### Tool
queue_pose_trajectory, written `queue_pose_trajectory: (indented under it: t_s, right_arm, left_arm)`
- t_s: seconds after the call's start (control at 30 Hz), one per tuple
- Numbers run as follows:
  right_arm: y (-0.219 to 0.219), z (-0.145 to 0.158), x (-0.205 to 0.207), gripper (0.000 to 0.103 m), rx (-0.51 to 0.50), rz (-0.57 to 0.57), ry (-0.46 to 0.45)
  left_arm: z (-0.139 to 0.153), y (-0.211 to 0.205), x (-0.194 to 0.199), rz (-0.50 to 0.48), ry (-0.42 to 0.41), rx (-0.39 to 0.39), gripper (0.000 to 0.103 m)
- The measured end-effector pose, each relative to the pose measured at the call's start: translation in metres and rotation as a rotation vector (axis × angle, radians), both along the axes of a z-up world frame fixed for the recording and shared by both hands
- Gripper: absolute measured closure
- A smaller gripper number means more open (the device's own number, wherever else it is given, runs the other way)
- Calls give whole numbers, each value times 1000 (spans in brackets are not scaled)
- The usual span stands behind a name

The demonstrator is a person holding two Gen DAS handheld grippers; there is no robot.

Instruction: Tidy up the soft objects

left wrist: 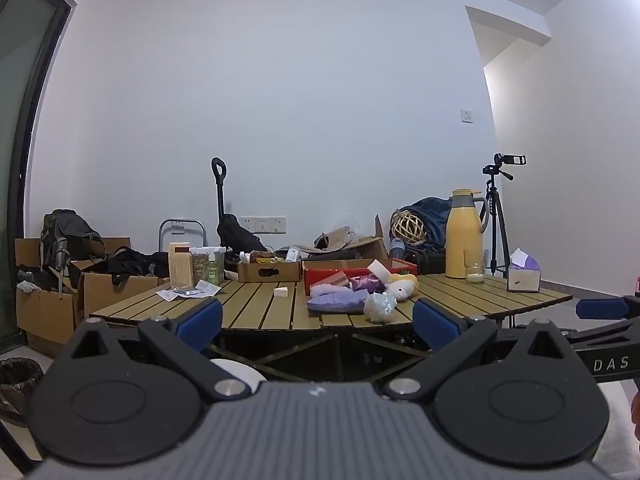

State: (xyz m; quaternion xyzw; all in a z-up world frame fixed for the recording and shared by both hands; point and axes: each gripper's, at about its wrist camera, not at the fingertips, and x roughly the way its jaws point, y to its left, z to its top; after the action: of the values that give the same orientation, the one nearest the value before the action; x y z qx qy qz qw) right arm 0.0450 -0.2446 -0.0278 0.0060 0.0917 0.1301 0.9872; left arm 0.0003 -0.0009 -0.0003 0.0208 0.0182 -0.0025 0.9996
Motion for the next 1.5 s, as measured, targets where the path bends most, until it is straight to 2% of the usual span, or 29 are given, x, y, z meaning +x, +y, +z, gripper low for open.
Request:
queue_pose_trajectory:
  t_s: [0.1,1.5]
  right_arm:
    - [1,0,0,0,-7,-1,2]
    - [3,-2,2,0,-9,5,-2]
  left_arm:
    - [7,3,3,3,3,-3,0]
    - [0,0,-3,3,-25,-12,0]
